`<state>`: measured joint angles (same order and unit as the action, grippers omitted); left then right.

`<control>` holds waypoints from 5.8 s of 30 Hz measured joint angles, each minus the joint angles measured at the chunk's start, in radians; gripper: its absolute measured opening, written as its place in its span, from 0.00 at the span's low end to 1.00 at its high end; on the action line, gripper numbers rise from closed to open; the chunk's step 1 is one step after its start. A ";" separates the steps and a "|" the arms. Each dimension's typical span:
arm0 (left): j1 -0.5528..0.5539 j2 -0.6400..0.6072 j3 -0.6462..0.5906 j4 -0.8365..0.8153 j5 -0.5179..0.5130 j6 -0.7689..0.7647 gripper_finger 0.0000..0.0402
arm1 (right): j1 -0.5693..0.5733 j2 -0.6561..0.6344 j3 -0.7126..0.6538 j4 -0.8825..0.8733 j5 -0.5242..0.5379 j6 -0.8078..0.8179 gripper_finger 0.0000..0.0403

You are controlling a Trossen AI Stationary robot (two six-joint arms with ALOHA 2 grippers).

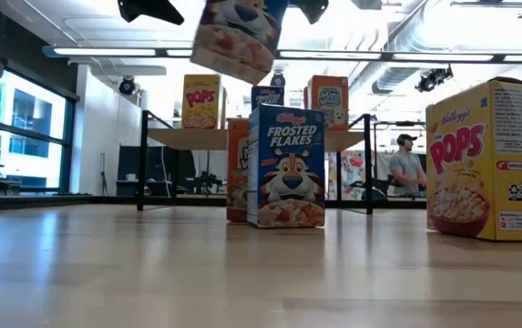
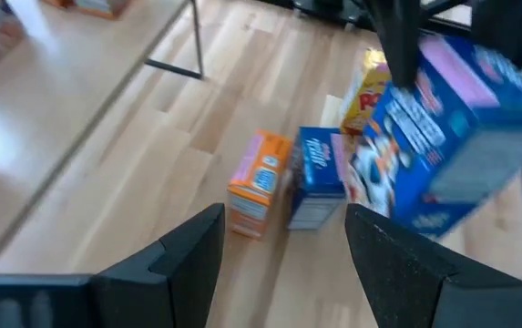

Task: Stack cereal on shelf
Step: Put the bottom blue cereal box on the shelf aligned with the other blue cereal box

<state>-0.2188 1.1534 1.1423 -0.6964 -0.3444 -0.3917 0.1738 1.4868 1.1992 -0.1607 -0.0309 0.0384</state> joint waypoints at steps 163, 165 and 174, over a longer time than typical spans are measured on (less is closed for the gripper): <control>0.271 0.000 0.000 0.014 -0.144 0.255 0.55 | -0.730 0.258 0.488 -0.472 -0.178 -0.361 0.62; 0.271 0.000 0.000 0.013 -0.144 0.255 0.55 | -0.729 0.255 0.488 -0.472 -0.178 -0.361 0.62; 0.271 0.000 0.000 0.013 -0.144 0.255 0.55 | -0.724 0.201 0.488 -0.481 -0.162 -0.352 0.62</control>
<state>0.0525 1.1538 1.1423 -0.6830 -0.4888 -0.1364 -0.5500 1.6876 1.6875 -0.6416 -0.1930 -0.3139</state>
